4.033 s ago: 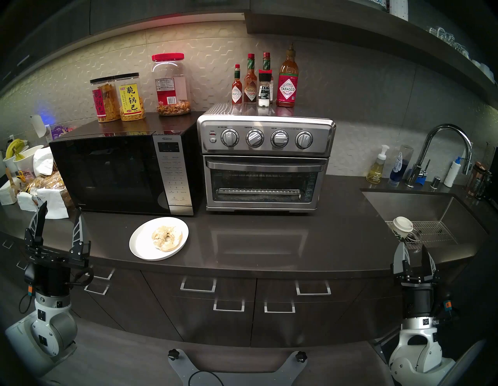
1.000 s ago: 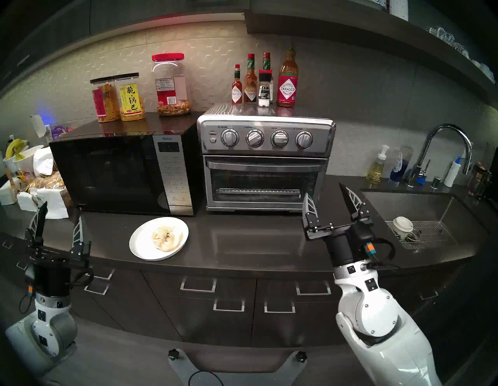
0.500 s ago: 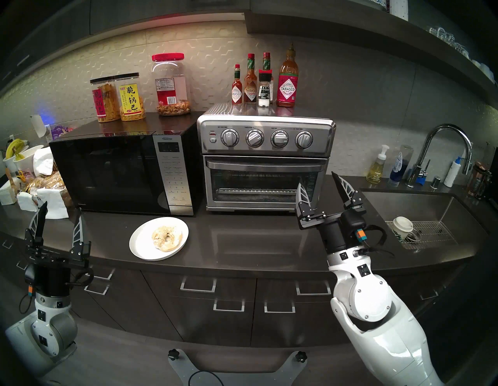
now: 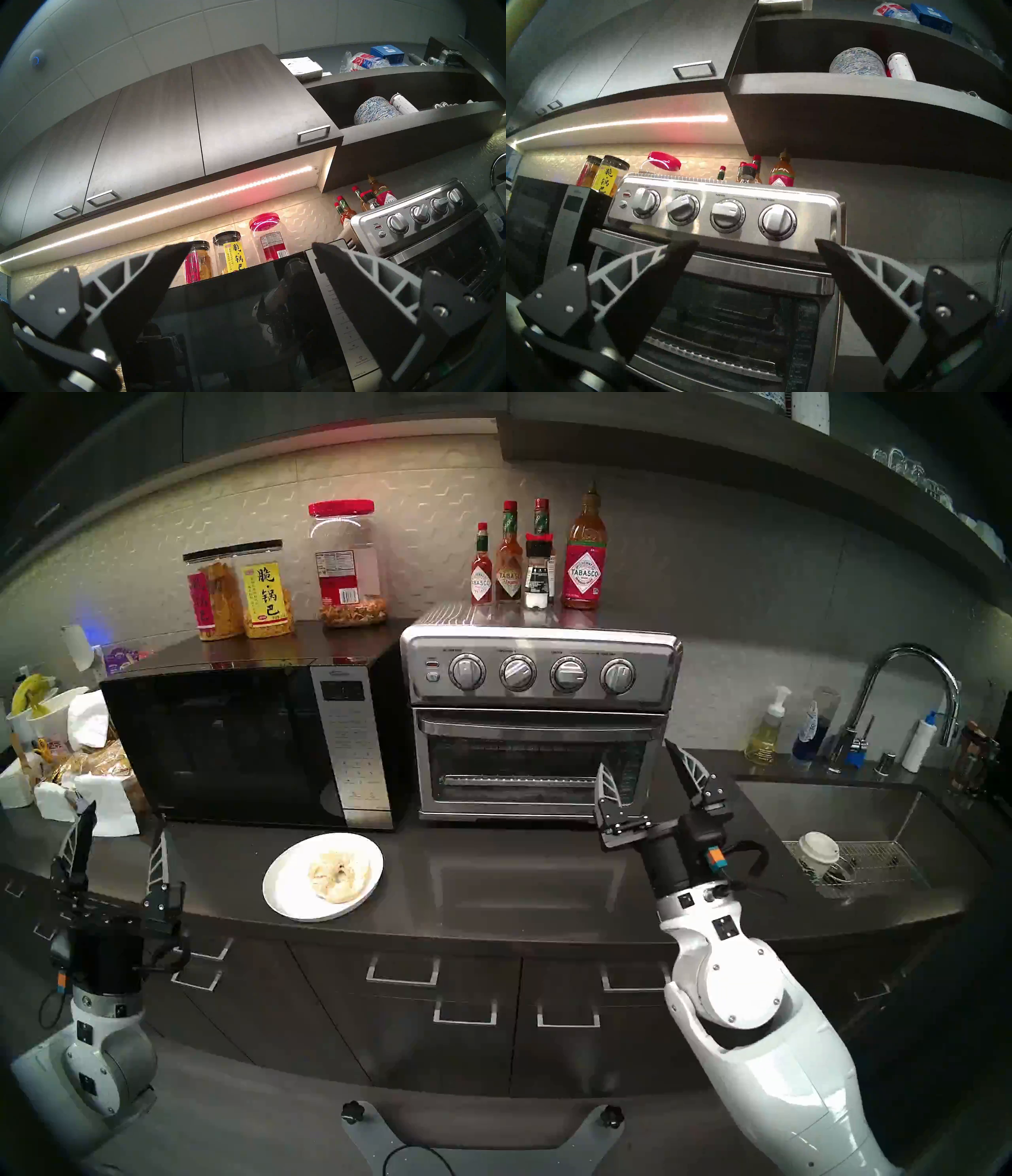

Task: Open the oven and place the bagel inside on the rack

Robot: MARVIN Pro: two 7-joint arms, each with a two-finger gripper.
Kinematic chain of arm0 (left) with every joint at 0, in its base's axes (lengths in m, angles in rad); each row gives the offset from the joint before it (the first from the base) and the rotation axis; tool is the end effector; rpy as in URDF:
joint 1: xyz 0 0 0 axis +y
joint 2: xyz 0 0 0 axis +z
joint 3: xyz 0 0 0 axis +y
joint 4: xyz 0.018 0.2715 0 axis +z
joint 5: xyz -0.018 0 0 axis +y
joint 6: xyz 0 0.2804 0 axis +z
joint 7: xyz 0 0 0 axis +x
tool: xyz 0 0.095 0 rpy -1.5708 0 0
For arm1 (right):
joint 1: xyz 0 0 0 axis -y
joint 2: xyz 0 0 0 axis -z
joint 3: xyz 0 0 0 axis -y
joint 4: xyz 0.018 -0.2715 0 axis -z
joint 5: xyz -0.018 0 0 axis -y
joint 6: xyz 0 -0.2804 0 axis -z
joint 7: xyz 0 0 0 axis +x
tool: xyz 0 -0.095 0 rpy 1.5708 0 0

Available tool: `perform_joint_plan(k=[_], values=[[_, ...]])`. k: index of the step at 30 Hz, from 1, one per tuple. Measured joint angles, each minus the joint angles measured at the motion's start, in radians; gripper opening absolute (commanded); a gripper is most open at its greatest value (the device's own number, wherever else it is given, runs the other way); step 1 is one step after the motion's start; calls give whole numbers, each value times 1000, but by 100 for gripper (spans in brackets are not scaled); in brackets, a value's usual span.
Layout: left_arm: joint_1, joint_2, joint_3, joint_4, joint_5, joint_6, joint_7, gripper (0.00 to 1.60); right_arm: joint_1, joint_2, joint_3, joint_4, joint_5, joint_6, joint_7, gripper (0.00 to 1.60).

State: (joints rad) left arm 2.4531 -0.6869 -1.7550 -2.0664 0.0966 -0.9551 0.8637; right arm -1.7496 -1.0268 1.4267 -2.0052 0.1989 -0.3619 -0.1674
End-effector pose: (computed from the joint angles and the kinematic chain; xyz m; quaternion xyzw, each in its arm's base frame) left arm 0.1927 0.1411 -0.1788 -0.3784 0.0939 -0.9162 0.0926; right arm 0.3223 -0.0311 -0.1654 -0.4835 -0.1310 -0.8655 0.0097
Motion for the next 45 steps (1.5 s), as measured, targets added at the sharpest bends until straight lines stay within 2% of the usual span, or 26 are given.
perform_joint_plan(k=[5, 9, 16, 29, 34, 39, 45], values=[[0, 0, 0, 0, 0, 0, 0, 160, 50, -19, -16, 40, -55, 36, 33, 160], [0, 0, 0, 0, 0, 0, 0, 160, 85, -29, -21, 71, -103, 32, 53, 160], [-1, 0, 1, 0, 0, 0, 0, 160, 144, -17, -6, 143, -199, -73, 76, 160], [-1, 0, 0, 0, 0, 0, 0, 160, 212, 42, 5, 223, -310, -250, 152, 160], [-1, 0, 0, 0, 0, 0, 0, 160, 240, 41, -26, 261, -393, -270, 168, 160], [-1, 0, 0, 0, 0, 0, 0, 160, 284, 13, -56, 322, -484, -271, 166, 160], [-1, 0, 0, 0, 0, 0, 0, 160, 332, -21, -75, 364, -536, -270, 150, 160]])
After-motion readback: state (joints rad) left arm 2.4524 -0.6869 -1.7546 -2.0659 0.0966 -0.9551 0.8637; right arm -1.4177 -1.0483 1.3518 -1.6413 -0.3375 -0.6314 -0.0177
